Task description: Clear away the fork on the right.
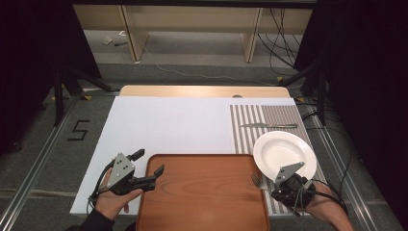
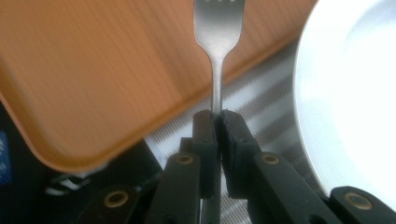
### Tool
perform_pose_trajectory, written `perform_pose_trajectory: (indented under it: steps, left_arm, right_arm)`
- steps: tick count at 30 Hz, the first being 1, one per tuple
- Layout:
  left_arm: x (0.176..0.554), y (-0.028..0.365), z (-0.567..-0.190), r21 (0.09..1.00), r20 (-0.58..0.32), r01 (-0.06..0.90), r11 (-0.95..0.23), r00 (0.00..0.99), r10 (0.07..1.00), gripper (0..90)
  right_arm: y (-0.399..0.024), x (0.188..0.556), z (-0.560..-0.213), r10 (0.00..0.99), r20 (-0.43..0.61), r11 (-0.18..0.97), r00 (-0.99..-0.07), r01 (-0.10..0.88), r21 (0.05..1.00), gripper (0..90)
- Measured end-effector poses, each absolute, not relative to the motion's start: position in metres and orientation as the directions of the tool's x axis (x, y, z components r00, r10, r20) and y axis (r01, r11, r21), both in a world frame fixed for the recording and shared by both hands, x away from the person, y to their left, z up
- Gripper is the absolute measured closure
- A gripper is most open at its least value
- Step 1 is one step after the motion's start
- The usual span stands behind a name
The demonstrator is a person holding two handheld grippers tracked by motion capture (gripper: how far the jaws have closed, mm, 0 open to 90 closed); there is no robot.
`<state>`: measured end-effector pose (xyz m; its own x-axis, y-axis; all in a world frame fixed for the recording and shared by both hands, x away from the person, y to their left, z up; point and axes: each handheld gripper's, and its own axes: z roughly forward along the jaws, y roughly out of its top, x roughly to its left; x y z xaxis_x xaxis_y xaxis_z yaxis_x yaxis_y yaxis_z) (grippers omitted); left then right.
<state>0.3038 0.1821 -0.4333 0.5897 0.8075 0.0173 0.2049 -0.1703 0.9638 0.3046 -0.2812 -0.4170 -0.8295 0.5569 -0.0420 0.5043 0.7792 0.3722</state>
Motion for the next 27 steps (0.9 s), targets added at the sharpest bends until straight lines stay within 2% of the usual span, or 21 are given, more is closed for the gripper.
perform_pose_trajectory:
  steps: [5, 27]
  left_arm:
    - [0.304, 0.182, -0.433, 0.964, 0.018, 0.204, -0.17, 0.59, 0.807, 16.9]
    - [0.304, 0.182, -0.433, 0.965, 0.02, 0.199, -0.169, 0.589, 0.808, 16.9]
  right_arm:
    - [-0.272, 0.308, -0.414, 0.552, -0.026, 0.764, -0.833, 0.493, 0.416, 85.1]
    - [-0.228, 0.316, -0.409, 0.521, 0.017, 0.744, -0.854, 0.463, 0.481, 85.1]
